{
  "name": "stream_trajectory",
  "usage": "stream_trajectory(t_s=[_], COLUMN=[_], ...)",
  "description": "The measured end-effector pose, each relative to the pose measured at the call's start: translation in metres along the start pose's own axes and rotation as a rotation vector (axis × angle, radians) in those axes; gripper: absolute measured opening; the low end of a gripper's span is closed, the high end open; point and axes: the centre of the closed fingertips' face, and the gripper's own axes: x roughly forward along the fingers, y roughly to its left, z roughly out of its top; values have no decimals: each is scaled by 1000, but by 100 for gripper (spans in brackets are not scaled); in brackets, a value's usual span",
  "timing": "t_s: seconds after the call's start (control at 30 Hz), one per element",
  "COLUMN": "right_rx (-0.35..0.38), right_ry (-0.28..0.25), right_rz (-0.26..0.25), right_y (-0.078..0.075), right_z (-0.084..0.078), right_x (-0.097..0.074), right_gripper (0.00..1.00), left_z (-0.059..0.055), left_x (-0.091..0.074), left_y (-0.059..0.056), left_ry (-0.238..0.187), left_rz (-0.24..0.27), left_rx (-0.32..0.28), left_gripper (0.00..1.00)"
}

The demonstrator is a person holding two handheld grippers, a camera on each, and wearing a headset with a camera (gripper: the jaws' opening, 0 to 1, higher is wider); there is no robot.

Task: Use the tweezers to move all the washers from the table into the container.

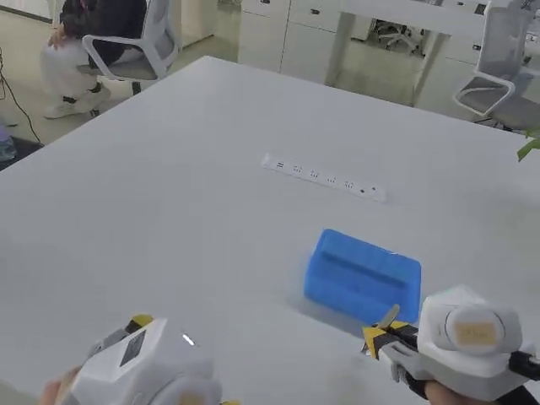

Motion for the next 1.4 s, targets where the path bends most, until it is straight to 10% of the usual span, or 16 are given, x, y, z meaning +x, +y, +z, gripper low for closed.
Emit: stream_trajectory(t_s=[0.63, 1.4], right_rx=[-69, 19], right_ry=[-103, 8], right_rz=[-57, -73], right_y=[-39, -62], right_z=[63, 32], right_x=[7, 49], right_gripper=[3, 3], left_z=[-2, -7], left_x=[1, 3], left_y=[-1, 1], left_ry=[12, 36], left_rz=[-1, 3], left_rx=[3, -6], left_gripper=[83, 82])
